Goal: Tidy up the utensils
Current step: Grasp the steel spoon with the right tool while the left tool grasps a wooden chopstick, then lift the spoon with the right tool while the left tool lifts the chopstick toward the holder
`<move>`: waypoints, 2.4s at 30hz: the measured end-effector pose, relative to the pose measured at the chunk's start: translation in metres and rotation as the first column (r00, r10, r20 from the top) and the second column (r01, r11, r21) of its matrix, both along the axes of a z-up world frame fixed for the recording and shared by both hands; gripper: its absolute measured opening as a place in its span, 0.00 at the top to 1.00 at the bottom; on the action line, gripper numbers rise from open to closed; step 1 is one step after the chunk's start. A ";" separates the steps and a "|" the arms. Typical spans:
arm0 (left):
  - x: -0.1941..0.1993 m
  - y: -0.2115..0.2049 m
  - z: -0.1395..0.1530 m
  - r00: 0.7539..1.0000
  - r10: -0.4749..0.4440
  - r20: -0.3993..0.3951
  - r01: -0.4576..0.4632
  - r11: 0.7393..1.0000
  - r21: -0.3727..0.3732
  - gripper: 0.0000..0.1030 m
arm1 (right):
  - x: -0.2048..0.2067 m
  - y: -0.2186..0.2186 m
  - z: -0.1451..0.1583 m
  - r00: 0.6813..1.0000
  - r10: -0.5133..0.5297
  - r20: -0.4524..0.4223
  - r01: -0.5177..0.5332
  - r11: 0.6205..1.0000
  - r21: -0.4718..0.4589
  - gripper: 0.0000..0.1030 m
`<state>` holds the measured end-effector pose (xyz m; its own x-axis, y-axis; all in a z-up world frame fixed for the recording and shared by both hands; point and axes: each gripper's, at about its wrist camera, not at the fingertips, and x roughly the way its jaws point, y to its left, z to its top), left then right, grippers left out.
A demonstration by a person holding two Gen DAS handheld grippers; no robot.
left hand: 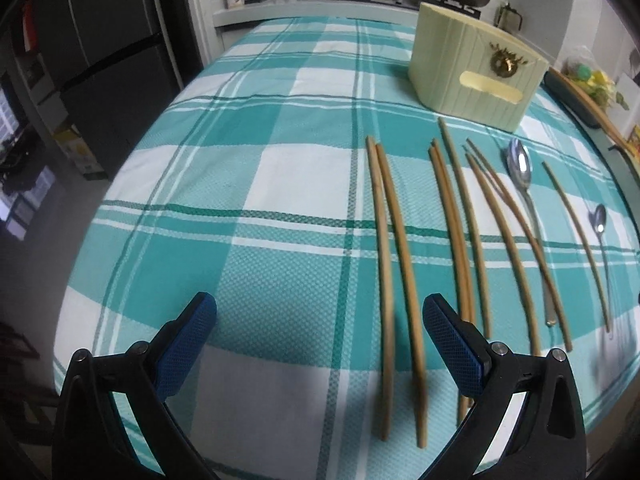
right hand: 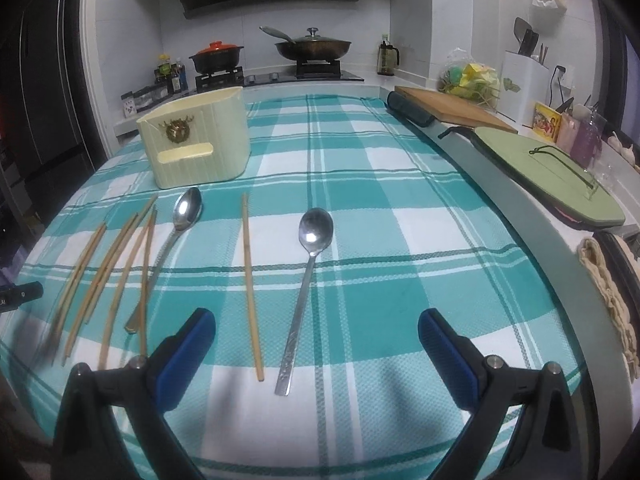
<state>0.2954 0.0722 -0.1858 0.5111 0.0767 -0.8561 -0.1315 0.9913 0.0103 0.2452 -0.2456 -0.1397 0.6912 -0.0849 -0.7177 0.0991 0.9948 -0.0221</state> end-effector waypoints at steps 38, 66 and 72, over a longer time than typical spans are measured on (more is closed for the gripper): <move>0.108 0.021 -0.030 0.998 -0.059 0.008 0.059 0.998 0.008 0.03 | 0.136 -0.004 -0.058 0.989 -0.025 -0.143 0.021 0.999 -0.030 0.24; 0.089 0.010 0.000 0.987 -0.099 0.126 0.114 0.987 -0.117 0.95 | 0.133 0.011 -0.045 0.996 0.021 -0.083 -0.022 1.000 -0.021 0.65; 0.073 0.021 0.036 0.975 -0.080 0.209 0.113 0.982 -0.150 0.95 | 0.122 0.019 -0.023 0.997 0.065 -0.029 -0.065 0.998 -0.008 0.65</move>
<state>0.3681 0.0935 -0.1501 0.6721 -0.1109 -0.7321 -0.0183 0.9859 -0.1661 0.3673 -0.2268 -0.1625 0.6746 -0.0465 -0.7367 0.0331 0.9989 -0.0327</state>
